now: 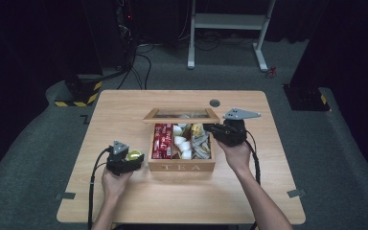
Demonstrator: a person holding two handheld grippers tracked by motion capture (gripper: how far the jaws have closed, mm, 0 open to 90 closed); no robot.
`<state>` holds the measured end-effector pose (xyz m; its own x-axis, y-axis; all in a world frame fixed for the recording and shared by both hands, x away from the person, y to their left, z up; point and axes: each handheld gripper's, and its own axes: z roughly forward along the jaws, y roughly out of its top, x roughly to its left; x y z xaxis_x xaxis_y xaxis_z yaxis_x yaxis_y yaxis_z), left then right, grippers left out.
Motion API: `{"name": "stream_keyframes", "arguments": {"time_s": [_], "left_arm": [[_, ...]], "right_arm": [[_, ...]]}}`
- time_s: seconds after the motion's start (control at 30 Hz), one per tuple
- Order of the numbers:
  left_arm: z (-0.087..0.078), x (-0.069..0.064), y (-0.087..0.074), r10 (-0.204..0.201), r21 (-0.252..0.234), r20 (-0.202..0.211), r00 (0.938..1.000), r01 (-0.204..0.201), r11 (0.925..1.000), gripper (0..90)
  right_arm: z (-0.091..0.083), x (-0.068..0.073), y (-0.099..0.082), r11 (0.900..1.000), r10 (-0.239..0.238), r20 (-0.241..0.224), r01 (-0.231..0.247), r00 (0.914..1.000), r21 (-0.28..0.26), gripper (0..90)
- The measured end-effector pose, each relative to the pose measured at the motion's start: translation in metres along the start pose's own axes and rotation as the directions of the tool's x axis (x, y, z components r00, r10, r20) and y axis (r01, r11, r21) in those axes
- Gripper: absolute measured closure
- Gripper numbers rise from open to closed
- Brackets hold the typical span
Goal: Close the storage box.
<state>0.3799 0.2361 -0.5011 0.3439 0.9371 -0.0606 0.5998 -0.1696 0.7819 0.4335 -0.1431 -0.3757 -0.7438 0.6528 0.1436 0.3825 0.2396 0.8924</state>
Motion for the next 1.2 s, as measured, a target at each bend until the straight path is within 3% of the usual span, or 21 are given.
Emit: {"name": "stream_keyframes", "arguments": {"time_s": [0.27,0.63,1.2], "left_arm": [[-0.013,0.002,0.003,-0.026,-0.041,0.021,0.9994,0.027,0.9988,26.2],[-0.033,0.012,0.001,-0.059,-0.089,0.019,0.9981,0.06,0.9943,29.5],[-0.055,0.037,-0.019,-0.118,-0.123,-0.035,0.9924,0.112,0.986,33.8]], "right_arm": [[0.0,0.0,0.0,1.0,0.001,-0.001,-0.001,1.0,0.0,87.0],[0.0,0.001,-0.002,1.0,0.005,-0.002,-0.005,1.0,-0.002,86.9],[-0.001,0.003,-0.008,0.9999,0.01,-0.007,-0.01,0.9999,0.002,86.6]]}}
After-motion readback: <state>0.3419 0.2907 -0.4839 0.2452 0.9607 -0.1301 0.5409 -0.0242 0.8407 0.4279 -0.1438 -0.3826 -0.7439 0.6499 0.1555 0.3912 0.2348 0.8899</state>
